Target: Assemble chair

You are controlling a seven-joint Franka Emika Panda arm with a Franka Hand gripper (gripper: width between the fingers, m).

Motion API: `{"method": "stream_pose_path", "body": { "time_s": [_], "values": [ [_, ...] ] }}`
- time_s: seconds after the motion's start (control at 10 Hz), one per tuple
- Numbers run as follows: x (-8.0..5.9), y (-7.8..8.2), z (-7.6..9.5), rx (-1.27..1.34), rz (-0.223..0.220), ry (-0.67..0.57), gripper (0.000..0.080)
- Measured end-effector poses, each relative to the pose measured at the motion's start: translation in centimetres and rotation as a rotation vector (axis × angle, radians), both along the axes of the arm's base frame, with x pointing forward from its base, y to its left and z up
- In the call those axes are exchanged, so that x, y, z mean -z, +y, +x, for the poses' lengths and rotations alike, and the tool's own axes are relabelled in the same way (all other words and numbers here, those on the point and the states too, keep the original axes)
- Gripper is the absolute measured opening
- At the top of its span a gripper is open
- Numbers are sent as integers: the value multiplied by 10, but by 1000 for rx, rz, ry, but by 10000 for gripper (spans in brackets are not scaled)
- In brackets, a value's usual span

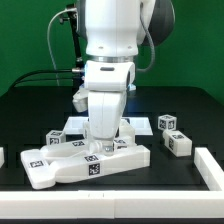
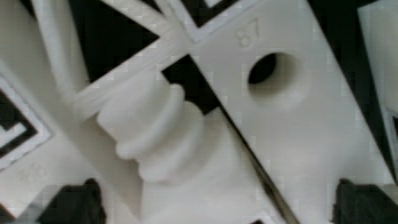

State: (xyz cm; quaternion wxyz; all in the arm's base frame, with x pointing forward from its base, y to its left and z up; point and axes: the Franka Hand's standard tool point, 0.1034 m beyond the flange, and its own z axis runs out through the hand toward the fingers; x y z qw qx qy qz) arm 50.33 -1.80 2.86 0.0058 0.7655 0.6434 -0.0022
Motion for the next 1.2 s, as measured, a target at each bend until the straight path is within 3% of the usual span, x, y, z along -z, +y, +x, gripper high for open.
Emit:
{"method": "stream_pose_path", "body": {
  "time_s": [0.1,0.2,0.3,0.4,0.6,1.0,1.2],
  "values": [
    [0,0,0,0,0,0,557],
    [0,0,0,0,0,0,557],
    [0,0,0,0,0,0,356],
    [0,0,0,0,0,0,278],
    [-1,0,0,0,-2,4,279],
    [-49,-5,6,16,-28,17,279],
    [-63,-20,0,87,-40,28,281]
  ]
}}
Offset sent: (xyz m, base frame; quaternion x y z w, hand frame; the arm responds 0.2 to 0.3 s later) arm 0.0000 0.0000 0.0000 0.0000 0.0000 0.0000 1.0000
